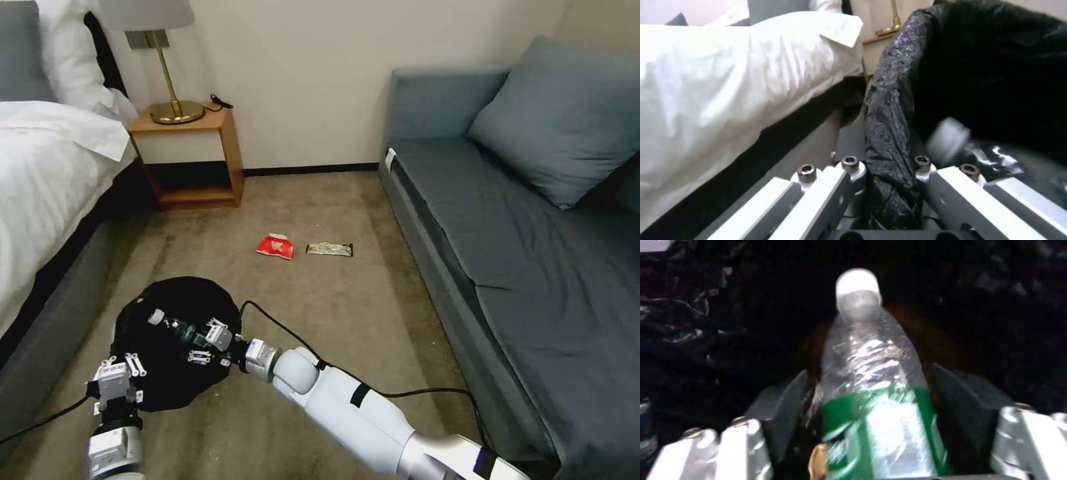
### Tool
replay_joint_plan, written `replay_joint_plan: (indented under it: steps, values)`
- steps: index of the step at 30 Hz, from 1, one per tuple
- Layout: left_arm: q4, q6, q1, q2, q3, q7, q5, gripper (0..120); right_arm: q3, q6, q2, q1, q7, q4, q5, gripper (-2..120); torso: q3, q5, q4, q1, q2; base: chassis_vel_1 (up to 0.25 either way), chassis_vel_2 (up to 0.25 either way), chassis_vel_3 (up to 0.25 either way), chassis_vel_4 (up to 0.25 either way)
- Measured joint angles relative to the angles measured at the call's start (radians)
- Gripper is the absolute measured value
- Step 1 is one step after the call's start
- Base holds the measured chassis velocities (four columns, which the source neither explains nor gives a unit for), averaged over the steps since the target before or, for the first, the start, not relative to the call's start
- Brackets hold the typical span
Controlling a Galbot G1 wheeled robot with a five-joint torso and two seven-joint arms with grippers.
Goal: Pick up the trash bin, then pick up the garbage on the floor and place it into the trash bin.
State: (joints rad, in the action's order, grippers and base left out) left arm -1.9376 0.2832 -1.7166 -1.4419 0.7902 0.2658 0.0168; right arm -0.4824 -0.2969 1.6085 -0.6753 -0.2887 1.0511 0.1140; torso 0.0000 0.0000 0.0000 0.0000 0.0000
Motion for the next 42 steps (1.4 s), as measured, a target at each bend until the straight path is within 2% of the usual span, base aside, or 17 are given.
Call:
replay_joint_plan:
  steps: [3, 7, 11, 18, 26, 34, 42]
  values:
    - [0.009, 0.003, 0.0, 0.005, 0.004, 0.003, -0.001, 6, 0.0, -0.005, 0.0, -0.005, 0.001, 0.011, -0.006, 91, 0.0, 0.0, 0.0, 0.0, 0.0, 0.0, 0.0, 0.0, 0.0]
    - [0.025, 0.017, 0.005, 0.01, 0.008, 0.009, -0.003, 6, -0.006, -0.014, 0.0, -0.008, 0.002, 0.039, -0.006, 99, 0.0, 0.0, 0.0, 0.0, 0.0, 0.0, 0.0, 0.0, 0.0]
    - [0.05, 0.031, 0.017, 0.021, 0.017, 0.033, -0.03, 6, -0.012, -0.016, -0.002, -0.009, 0.024, 0.088, -0.017, 100, 0.0, 0.0, 0.0001, 0.0, 0.0, 0.0, 0.0, 0.0, 0.0]
    - [0.045, 0.0, 0.008, 0.043, 0.027, 0.043, -0.093, 6, 0.005, -0.037, -0.055, -0.04, 0.122, 0.181, -0.117, 100, 0.0, 0.0, 0.0001, 0.0, 0.0, 0.0, 0.0, 0.0, 0.0]
    - [0.037, -0.003, 0.008, 0.048, 0.027, 0.044, -0.1, 6, 0.163, -0.046, -0.115, -0.164, 0.152, 0.276, -0.103, 100, 0.0, 0.0001, -0.0001, 0.0, 0.0, 0.0, 0.0, 0.0, 0.0]
    - [0.042, 0.005, 0.006, 0.049, 0.027, 0.044, -0.107, 6, 0.353, -0.076, -0.151, -0.228, 0.064, 0.246, -0.066, 100, 0.0, 0.0002, -0.0001, 0.0, 0.0, 0.0, 0.0, 0.0, 0.0]
    - [0.05, 0.013, 0.006, 0.049, 0.028, 0.044, -0.108, 6, 0.472, -0.074, -0.185, -0.248, 0.062, 0.169, -0.096, 100, 0.0, 0.0003, -0.0001, 0.0, 0.0, 0.0, 0.0, 0.0, 0.0]
